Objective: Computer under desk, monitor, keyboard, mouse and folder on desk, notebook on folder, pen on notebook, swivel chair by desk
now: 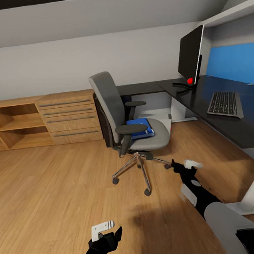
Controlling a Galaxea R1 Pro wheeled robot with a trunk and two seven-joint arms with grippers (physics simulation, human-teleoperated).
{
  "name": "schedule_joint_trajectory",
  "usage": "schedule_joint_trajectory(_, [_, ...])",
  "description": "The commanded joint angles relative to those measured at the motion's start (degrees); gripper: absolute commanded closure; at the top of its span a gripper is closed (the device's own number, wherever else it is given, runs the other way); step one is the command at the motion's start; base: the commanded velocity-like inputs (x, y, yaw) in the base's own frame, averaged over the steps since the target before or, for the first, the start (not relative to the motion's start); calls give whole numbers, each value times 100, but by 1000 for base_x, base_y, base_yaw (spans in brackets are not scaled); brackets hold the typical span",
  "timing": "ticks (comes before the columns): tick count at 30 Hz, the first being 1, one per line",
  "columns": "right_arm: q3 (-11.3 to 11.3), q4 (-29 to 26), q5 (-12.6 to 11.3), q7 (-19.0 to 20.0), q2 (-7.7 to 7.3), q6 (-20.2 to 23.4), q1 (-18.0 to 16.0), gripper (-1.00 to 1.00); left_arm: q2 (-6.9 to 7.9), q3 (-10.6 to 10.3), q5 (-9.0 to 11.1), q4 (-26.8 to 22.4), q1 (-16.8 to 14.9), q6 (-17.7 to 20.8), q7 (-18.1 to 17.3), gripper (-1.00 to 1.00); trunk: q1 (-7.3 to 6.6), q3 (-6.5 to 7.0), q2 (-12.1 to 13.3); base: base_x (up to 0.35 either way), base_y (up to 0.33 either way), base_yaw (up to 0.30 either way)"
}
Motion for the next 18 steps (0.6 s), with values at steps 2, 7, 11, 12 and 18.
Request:
schedule_joint_trajectory(2, [-79, -215, -1246, 464, -183, 851, -7, -100, 0, -1, 59, -10, 0, 25, 39, -100, -1, -4, -2, 0, 0, 0])
schedule_joint_trajectory(7, [-131, -434, -2589, 847, -492, 1245, -2, -100, 0, 6, 59, -11, 0, 26, 40, -100, -1, -4, -2, 0, 0, 0])
schedule_joint_trajectory(11, [-139, -469, -2750, 889, -534, 1286, 0, -100, 0, 6, 59, -11, 0, 26, 40, -100, -1, -4, -2, 0, 0, 0])
schedule_joint_trajectory(12, [-140, -473, -2756, 890, -536, 1287, 0, -100, 0, 6, 59, -11, 0, 26, 40, -100, -1, -4, -2, 0, 0, 0])
schedule_joint_trajectory(18, [-140, -488, -2758, 892, -537, 1289, 0, -100, 0, 7, 59, -11, 0, 26, 41, -100, -1, -4, -2, 11, 0, 0])
